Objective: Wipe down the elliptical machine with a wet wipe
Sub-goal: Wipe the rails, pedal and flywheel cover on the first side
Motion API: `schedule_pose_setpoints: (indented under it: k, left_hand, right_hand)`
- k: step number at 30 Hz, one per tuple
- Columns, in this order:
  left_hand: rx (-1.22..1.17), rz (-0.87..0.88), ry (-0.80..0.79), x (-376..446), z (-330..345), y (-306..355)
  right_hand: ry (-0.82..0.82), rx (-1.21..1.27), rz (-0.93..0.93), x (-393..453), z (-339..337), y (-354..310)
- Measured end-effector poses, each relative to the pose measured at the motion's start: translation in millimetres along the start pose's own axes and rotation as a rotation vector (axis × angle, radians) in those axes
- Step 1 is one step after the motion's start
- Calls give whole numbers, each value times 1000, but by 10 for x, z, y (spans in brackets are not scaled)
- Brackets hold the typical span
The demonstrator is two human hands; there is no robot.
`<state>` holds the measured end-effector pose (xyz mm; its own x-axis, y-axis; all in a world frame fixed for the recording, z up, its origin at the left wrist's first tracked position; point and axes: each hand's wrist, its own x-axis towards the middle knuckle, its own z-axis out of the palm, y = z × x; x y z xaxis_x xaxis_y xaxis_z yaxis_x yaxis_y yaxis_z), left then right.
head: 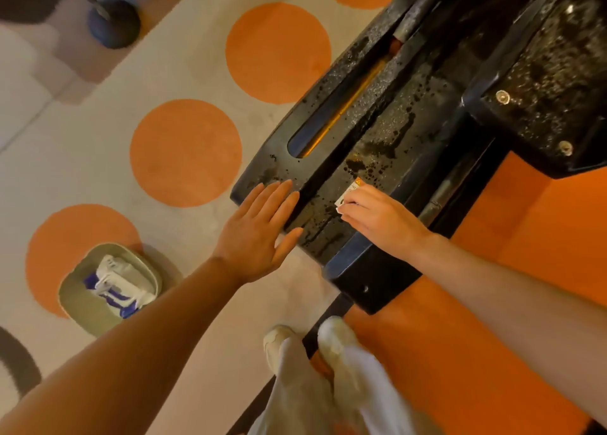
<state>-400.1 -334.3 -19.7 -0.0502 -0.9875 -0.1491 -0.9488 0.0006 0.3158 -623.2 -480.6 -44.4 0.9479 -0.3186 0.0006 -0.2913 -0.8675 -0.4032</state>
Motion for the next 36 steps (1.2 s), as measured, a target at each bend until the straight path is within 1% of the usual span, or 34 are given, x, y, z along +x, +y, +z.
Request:
schedule_pose_setpoints:
  k: [2,8,11,14,16,19,22,25,27,29,32,34,36]
  left_hand:
    - [22,-2,-12,70,-41,-3]
    - [20,30,-63,399,73,81]
    - [19,93,-79,556,256,-5]
    - [18,161,-107,700,499,-228]
    - [10,215,-132,771,682,-421]
    - [22,317,-150,820,937,-730]
    - [65,447,-133,810,1163,-1002]
    - [65,506,-92,762,1358,-1176]
    - [47,527,-51,734,1473,-1246]
    - [38,555,22,735,1612,-1283]
    - [27,579,131,755,1816,-1333]
    - [37,610,196,781,1922,-1367]
    - [47,635,250,801,1991,-1385]
  right_hand:
    - [15,-16,-16,51,-24,9]
    - [105,-17,83,91,27,162]
    - [102,28,194,99,179,187]
    - [141,28,285,90,455,214]
    - [179,50,394,110,637,182]
    - [204,50,556,184,932,105]
    - [207,50,634,306,1244,61]
    - [337,90,744,434,1561,11]
    - [442,86,778,513,1785,-24]
    - [559,70,797,580,2007,-48]
    - [757,65,882,641,2331,-105]
    - [822,37,918,675,2514,-197]
    - [849,5,938,689,2668,-282]
